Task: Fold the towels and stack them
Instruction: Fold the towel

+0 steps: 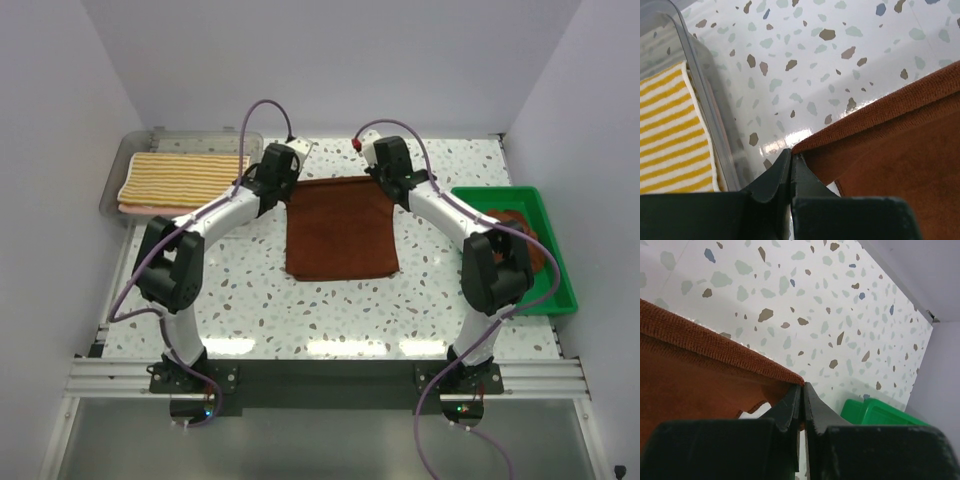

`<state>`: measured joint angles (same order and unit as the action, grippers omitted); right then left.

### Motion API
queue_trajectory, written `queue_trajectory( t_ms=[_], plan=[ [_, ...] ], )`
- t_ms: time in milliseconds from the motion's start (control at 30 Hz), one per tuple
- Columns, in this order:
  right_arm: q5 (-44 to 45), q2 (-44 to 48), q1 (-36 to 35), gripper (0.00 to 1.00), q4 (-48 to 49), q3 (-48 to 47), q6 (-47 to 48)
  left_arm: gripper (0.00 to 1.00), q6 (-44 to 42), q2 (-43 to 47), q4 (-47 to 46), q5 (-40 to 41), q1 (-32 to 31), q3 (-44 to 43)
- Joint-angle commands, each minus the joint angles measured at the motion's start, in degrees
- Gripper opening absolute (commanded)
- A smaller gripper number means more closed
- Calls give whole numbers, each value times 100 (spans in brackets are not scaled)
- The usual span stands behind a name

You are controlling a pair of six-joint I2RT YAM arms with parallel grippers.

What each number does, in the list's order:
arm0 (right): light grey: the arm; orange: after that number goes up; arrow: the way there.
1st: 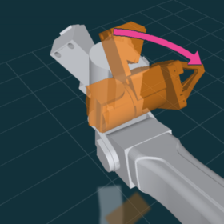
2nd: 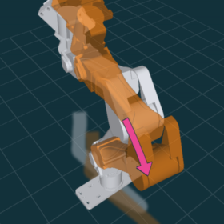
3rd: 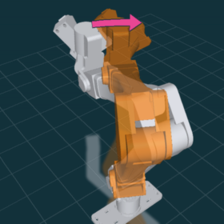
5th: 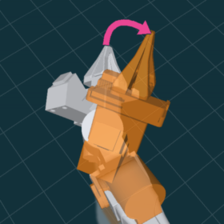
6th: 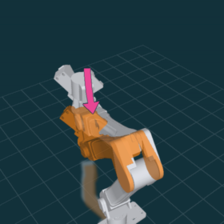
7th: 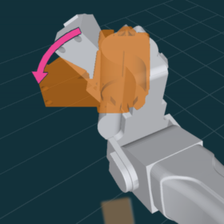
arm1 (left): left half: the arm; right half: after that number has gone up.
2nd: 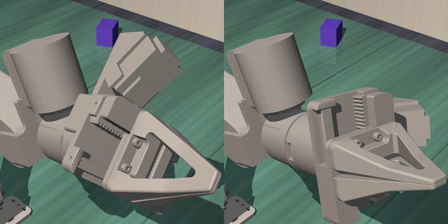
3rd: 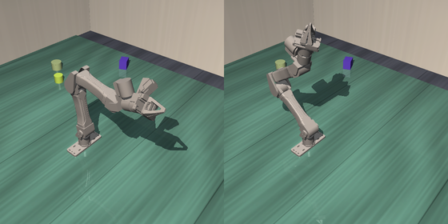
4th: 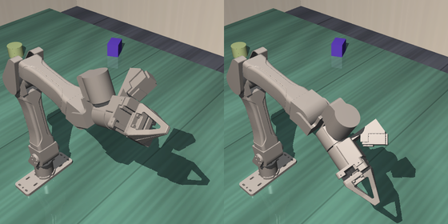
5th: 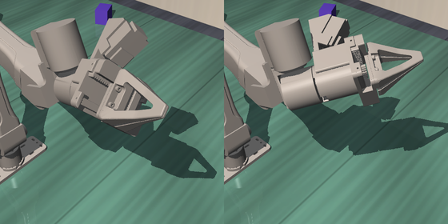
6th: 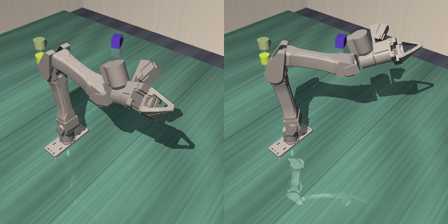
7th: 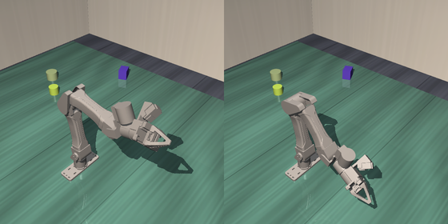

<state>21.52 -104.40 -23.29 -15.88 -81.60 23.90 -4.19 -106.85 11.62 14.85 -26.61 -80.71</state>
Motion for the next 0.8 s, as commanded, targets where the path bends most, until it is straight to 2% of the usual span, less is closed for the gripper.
queue_trajectory(
  t_ms=[0, 267, 600, 767],
  plan=[
    [231, 201, 123, 4, 95, -40, 606, 1, -109, 524, -55, 229, 139, 335],
    [19, 604, 79, 2, -423, 372, 598, 1, 242, 1078, 349, -227, 130, 793],
    [-288, 1711, -97, 2, -1110, 1366, -192, 1, 928, 1930, 763, -984, -90, 1742],
    [-534, 1958, -193, 2, -1522, 1699, -535, 2, 1200, 2256, 798, -1212, -213, 2190]
  ],
)
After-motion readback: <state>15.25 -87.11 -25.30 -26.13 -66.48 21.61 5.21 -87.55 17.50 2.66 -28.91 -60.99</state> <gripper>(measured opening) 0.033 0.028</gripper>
